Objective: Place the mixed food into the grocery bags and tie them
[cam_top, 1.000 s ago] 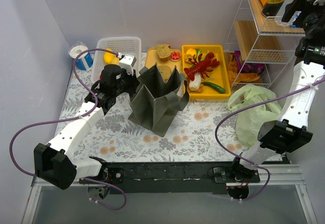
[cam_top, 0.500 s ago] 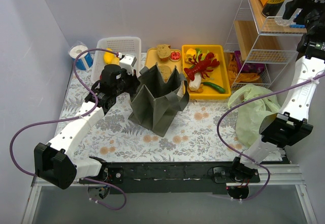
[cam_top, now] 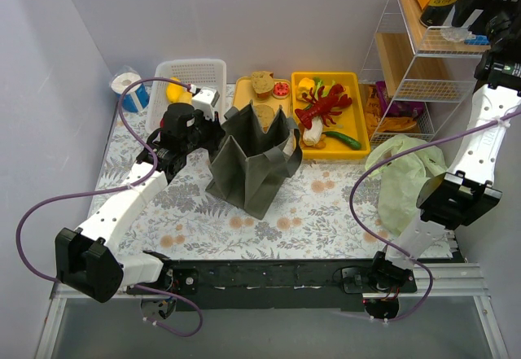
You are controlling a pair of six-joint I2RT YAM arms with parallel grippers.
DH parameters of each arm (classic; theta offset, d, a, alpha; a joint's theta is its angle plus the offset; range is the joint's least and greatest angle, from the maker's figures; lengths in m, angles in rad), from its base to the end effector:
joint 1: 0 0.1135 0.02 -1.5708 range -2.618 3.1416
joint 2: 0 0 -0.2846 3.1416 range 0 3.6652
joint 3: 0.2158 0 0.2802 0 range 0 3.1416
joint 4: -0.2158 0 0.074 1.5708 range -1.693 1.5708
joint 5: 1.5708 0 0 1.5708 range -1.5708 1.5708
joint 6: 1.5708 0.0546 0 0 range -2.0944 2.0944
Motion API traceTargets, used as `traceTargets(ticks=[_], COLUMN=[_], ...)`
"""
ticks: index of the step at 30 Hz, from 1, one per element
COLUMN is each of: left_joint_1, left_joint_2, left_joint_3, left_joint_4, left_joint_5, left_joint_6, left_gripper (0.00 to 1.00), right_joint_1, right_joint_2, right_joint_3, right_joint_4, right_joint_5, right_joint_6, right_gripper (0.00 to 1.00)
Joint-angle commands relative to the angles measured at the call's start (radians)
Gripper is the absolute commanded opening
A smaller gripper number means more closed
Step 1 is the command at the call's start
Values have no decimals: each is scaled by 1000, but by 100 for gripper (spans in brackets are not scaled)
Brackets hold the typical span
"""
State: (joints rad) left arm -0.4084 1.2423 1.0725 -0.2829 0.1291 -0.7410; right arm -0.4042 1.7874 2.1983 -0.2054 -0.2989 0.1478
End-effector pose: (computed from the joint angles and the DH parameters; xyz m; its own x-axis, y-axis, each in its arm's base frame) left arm 0.2939 -0.1349 0.3397 -0.6337 -0.4551 -0.6255 0.0980 0.7548 -0.6486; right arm 0.4032 -0.1550 0.5815 0.2019 0.0667 -0.9771 0.0820 0.9930 0.0847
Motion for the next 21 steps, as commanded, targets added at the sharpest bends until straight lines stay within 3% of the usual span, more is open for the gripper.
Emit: traceTargets(ticks=[1, 7, 13, 21], left_joint_1=[2, 2, 2, 2], left_joint_2=[8, 14, 16, 13], left_joint_3=[-13, -14, -14, -19], left_joint_4=[11, 11, 13, 13], left_joint_5=[21, 20, 27, 35], left_joint_6=[-5, -4, -6, -8], left_gripper=[0, 0, 0, 0], right_joint_1=[-4, -4, -4, -4], right_joint_2=[15, 3, -71, -112], right_joint_3=[37, -1, -97, -83], right_joint_4=[50, 84, 152, 196], right_joint_5=[-22, -32, -3, 26], right_joint_6=[26, -7, -31, -33], right_gripper=[85, 62, 52, 36])
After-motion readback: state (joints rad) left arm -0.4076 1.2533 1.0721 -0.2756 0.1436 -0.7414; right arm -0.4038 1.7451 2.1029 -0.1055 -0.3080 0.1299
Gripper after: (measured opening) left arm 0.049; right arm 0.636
